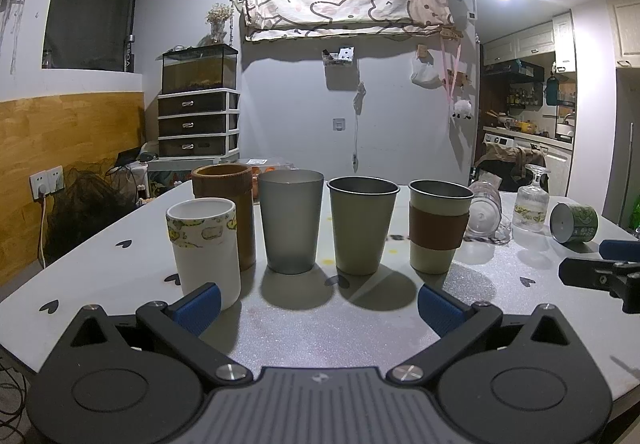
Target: Flip cup upright
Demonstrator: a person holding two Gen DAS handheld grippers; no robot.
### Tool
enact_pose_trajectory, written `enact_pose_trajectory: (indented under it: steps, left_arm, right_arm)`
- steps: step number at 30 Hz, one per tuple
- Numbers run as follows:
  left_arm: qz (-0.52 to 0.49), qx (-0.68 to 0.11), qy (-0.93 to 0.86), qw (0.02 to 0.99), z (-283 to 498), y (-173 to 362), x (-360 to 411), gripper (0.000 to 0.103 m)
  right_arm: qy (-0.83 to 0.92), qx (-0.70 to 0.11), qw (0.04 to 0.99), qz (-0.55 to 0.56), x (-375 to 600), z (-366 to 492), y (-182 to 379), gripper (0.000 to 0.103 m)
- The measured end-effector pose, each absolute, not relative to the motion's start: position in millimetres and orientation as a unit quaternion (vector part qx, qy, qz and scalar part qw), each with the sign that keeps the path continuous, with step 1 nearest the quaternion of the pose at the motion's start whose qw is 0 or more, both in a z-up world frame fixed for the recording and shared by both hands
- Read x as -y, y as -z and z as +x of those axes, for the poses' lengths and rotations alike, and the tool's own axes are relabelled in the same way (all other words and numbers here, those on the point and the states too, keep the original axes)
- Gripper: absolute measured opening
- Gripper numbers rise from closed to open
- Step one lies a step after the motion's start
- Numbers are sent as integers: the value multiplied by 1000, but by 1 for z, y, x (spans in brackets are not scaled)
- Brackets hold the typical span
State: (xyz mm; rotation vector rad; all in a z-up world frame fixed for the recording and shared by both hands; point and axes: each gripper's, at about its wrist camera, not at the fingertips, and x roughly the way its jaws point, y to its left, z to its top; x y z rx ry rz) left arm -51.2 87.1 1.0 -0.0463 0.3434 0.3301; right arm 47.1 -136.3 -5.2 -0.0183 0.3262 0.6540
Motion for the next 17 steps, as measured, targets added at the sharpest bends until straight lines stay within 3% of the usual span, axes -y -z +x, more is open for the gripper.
enact_pose_trajectory:
  steps: [17]
  left_arm:
    - [-23,-171,-163,971,-51,0,-87,103]
  right_arm:
    - [-319,-158,934,-8,136,47,5,103]
